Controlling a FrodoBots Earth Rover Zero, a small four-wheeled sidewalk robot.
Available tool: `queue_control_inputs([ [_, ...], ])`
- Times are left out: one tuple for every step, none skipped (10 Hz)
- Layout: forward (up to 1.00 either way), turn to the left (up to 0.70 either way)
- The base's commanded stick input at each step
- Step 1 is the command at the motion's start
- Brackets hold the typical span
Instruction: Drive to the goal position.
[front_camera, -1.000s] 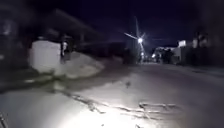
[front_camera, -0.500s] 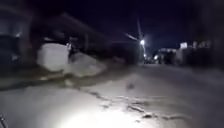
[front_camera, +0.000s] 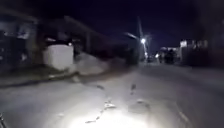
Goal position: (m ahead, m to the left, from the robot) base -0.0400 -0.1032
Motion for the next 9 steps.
queue_control_inputs([
  [-0.95, 0.05],
  [-0.95, 0.05],
  [-0.95, 0.05],
  [-0.95, 0.05],
  [-0.95, 0.05],
  [-0.9, 0.06],
  [-0.54, 0.14],
  [-0.04, 0.22],
  [0.12, 0.24],
])
